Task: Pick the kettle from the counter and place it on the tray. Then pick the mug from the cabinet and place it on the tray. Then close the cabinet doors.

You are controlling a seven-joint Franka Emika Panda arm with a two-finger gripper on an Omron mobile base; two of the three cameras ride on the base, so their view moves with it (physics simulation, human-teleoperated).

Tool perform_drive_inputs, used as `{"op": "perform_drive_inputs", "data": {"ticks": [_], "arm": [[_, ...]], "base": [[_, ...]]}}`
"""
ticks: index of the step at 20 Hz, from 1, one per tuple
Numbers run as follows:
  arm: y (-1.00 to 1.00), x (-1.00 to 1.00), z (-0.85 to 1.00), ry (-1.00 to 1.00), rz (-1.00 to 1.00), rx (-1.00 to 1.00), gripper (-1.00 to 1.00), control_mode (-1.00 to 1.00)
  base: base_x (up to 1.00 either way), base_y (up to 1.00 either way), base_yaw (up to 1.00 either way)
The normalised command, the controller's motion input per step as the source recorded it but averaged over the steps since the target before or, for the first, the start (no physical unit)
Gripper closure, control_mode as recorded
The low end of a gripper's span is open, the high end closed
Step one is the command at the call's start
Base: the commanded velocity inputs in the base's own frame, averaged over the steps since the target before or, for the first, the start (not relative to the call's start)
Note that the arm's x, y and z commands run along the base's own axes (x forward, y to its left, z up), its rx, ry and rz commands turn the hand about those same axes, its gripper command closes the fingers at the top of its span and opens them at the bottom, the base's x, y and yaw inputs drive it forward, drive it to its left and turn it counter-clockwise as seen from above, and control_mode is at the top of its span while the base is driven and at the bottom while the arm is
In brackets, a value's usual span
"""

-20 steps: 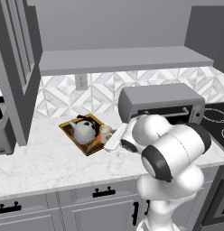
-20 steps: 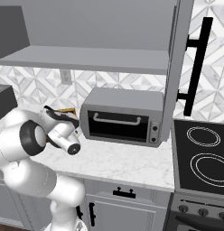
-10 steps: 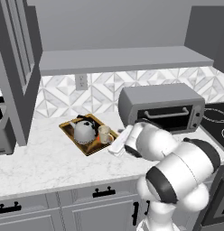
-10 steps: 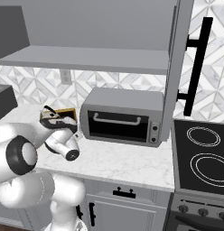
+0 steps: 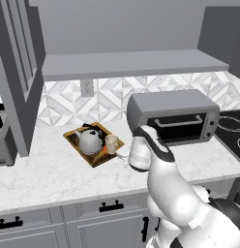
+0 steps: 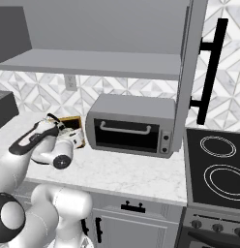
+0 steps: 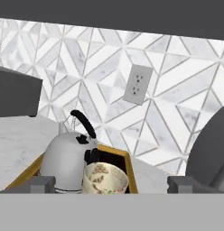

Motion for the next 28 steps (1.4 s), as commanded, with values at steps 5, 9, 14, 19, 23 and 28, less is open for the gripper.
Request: {"op": "perform_drive_inputs", "data": {"ticks": [5, 9, 14, 19, 23, 28], "arm": [[0.02, 0.0, 1.0, 0.32, -0.18, -0.01, -1.0, -1.0], [0.0, 0.0, 1.0, 0.39, -0.18, -0.01, -1.0, -1.0], [-0.03, 0.0, 1.0, 0.4, -0.14, -0.03, -1.0, -1.0], [-0.03, 0.0, 1.0, 0.36, -0.11, -0.08, -1.0, -1.0], [0.0, -0.01, 0.97, 0.29, -0.07, -0.16, -1.0, -1.0], [-0.29, -0.47, -0.25, 0.1, -0.06, -0.04, -1.0, -1.0]], "base": [[0.0, 0.0, 0.0], [0.0, 0.0, 0.0], [0.0, 0.0, 0.0], [0.0, 0.0, 0.0], [0.0, 0.0, 0.0], [0.0, 0.0, 0.0]]}}
